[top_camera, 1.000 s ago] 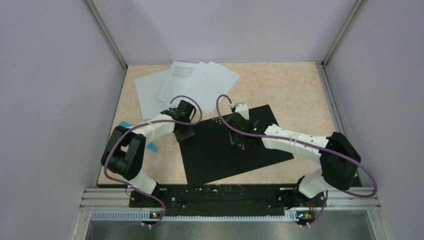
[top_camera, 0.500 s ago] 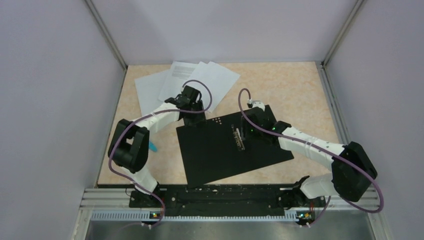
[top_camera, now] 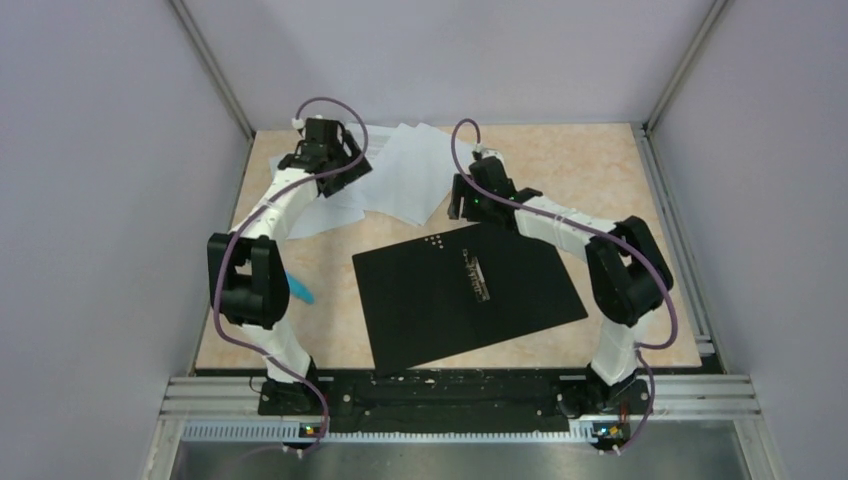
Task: Put the files into the folder
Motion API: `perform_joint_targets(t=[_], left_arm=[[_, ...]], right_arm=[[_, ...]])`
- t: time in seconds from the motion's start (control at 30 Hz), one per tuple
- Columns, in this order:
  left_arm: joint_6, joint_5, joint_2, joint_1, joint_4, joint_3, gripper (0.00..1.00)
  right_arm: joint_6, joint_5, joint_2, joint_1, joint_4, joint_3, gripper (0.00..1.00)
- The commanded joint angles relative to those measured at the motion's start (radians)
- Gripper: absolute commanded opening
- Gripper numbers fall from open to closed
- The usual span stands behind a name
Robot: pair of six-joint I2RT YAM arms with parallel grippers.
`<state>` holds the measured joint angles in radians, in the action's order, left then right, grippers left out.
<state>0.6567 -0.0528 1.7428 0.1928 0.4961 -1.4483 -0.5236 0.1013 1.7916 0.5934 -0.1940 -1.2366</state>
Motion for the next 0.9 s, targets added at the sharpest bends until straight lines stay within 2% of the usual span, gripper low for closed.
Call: perform_joint_targets(t=[0.0,0.17,0.43,0.7,0.87], left_arm=[[-0.091,0.009,0.087,-0.092,-0.111,-0.089,0.83],[-0.184,0.011,0.195,-0.159,-0.15,-0.17,0.84],[-0.3,-0.002,0.401,-0.185,-0.108,-0.378,0.85],[-0.292,-0.009,0.528,-0.253,-0.082,-0.505,0.85],[-0.261,0.037,0.576,-0.285,-0.097,-0.537,0.85]], right_arm=[[-0.017,-0.025,0.119,-0.061,0.077,-0.148,0.68],[-0.049,-0.055,0.285,-0.091,0.077,-0.312,0.7],[-0.062,-0.073,0.476,-0.126,0.044,-0.524,0.72],[-0.052,-0.058,0.568,-0.131,0.016,-0.639,0.73],[-0.04,-0.032,0.606,-0.132,-0.003,-0.702,0.74]])
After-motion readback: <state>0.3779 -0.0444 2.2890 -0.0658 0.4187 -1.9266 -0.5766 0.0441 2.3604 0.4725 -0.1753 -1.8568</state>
